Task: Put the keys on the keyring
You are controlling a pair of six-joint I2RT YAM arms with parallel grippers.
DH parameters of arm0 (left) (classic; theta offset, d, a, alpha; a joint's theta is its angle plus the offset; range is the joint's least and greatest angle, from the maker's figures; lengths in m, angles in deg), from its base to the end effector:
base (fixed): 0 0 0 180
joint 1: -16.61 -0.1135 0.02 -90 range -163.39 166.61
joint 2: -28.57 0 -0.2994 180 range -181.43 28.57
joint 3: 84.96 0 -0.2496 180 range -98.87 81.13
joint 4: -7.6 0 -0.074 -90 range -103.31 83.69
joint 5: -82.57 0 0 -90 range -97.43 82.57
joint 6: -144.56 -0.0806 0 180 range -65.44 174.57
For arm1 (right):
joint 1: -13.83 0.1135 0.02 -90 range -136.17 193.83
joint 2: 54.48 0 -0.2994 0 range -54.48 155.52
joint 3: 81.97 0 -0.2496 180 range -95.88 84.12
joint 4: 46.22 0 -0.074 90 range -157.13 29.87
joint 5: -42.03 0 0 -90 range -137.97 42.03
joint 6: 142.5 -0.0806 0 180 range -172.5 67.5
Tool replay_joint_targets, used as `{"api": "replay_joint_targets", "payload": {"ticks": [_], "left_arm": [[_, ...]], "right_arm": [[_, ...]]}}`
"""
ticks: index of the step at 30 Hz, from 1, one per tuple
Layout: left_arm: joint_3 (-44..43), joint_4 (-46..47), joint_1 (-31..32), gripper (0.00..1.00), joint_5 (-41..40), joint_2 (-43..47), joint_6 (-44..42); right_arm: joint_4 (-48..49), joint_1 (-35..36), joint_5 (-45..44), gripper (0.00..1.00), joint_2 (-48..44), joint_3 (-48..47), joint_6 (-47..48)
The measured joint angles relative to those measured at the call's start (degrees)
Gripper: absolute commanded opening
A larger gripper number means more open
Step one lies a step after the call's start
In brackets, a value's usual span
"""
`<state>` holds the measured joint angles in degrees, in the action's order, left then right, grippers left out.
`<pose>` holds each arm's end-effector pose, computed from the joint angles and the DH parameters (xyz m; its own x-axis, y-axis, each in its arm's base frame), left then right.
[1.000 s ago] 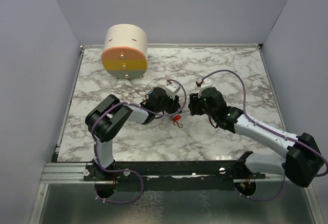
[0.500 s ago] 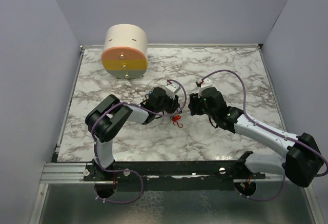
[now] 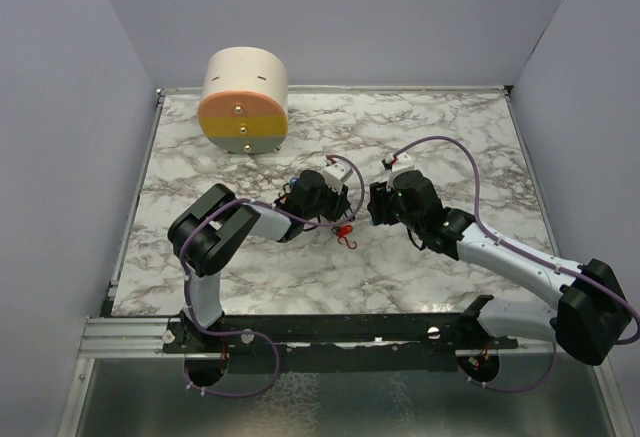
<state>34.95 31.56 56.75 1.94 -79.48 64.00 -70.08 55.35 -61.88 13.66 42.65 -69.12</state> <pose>0.3127 -0.2809 0.1503 -0.4297 0.1507 -0.8903 0.6886 0.6925 -0.2152 0.2181 0.1672 0.2454 -0.5707 -0.1344 -0.8101 -0.3504 0.9321 0.0922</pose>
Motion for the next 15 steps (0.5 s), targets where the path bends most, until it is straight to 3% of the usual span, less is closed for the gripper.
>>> {"api": "replay_joint_targets", "payload": {"ticks": [11,15], "left_arm": [[-0.3,0.0,0.0,0.22,0.0,-0.7,0.0],[-0.3,0.0,0.0,0.08,0.0,-0.8,0.0]], "right_arm": [[0.0,0.0,-0.1,0.52,0.0,0.1,0.0],[0.0,0.0,-0.2,0.52,0.0,0.2,0.0]]}}
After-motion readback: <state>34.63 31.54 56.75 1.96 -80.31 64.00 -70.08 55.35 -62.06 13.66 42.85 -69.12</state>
